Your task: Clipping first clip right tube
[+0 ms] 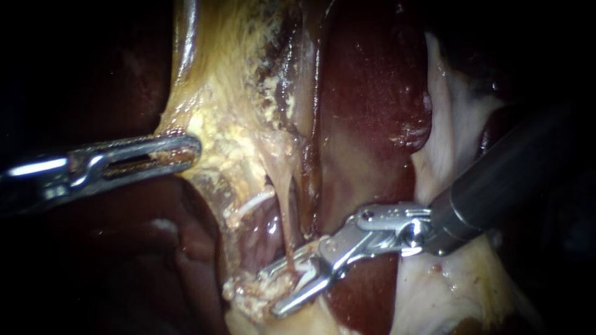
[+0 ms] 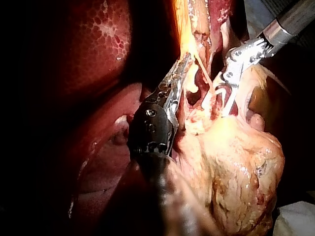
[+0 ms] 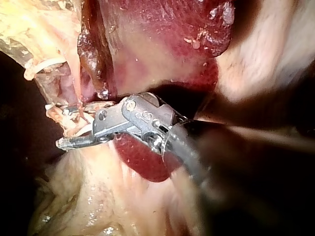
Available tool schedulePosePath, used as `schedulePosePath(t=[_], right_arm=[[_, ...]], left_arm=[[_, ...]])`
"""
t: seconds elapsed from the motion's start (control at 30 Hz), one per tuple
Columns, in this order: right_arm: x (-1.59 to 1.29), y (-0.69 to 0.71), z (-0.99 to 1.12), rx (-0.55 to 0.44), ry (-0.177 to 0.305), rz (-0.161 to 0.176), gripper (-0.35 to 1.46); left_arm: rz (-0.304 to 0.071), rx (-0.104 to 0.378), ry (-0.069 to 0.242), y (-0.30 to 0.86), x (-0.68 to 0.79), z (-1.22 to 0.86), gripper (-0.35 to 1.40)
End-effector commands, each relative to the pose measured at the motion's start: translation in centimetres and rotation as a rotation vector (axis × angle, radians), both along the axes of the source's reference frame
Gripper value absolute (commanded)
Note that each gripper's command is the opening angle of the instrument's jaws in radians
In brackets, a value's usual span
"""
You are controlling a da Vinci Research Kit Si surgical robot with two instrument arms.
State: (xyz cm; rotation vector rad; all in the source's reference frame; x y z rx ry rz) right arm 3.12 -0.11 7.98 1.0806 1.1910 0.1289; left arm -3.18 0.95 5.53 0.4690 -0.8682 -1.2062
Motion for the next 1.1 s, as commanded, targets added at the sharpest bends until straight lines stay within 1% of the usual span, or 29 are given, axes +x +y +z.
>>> schedulePosePath(t=[0.03,0.17,0.2,0.33,0.57,0.63,0.67,0.7,0.73,0.77,0.8,0.83,0.87,0.9,0.97,1.1], right_arm=[[-0.01,0.02,-0.02,0.003,0.003,0.003,0.31],[0.02,0.00,-0.05,0.010,0.013,0.011,0.31],[0.03,-0.01,-0.05,0.013,0.018,0.007,0.31],[0.05,-0.01,-0.07,0.044,0.051,0.016,0.31],[0.07,-0.05,-0.05,0.049,0.058,0.000,0.26],[0.08,-0.07,-0.03,0.048,0.062,-0.007,0.21],[0.09,-0.07,-0.03,0.049,0.064,-0.010,0.14],[0.09,-0.07,-0.02,0.048,0.062,-0.007,0.02],[0.09,-0.06,-0.02,0.046,0.059,0.001,-0.19],[0.08,-0.05,-0.02,0.045,0.055,0.009,-0.35],[0.07,-0.03,-0.03,0.044,0.051,0.018,-0.35],[0.06,0.01,-0.04,0.043,0.043,0.036,-0.35],[0.05,0.03,-0.04,0.044,0.042,0.039,-0.35],[0.04,0.06,-0.05,0.045,0.041,0.040,-0.35],[0.04,0.07,-0.05,0.047,0.043,0.042,-0.35],[0.04,0.03,-0.02,0.043,0.043,0.043,-0.35]], left_arm=[[0.000,0.000,0.000,0.00,0.00,0.00,-0.35],[0.000,0.000,0.000,0.00,0.00,0.00,-0.35],[0.000,0.000,0.000,0.00,0.00,0.00,-0.35],[0.000,0.000,0.000,0.00,0.00,0.00,-0.35],[0.000,0.000,0.000,0.00,0.00,0.00,-0.35],[0.000,0.000,0.000,0.00,0.00,0.00,-0.35],[0.000,0.000,0.000,0.00,0.00,0.00,-0.35],[0.000,0.000,0.000,0.00,0.00,0.00,-0.35],[0.000,0.000,0.000,0.00,0.00,0.00,-0.35],[0.000,0.000,0.000,0.00,0.00,0.00,-0.35],[0.000,0.000,0.000,0.00,-0.01,0.00,-0.35],[0.000,0.000,0.000,0.00,-0.01,0.00,-0.35],[0.000,0.000,0.000,0.00,-0.01,0.00,-0.35],[0.000,0.000,0.000,0.00,-0.01,0.00,-0.35],[0.000,0.000,0.000,0.00,-0.01,0.00,-0.35],[0.000,0.000,0.000,0.00,-0.01,0.00,-0.35]])
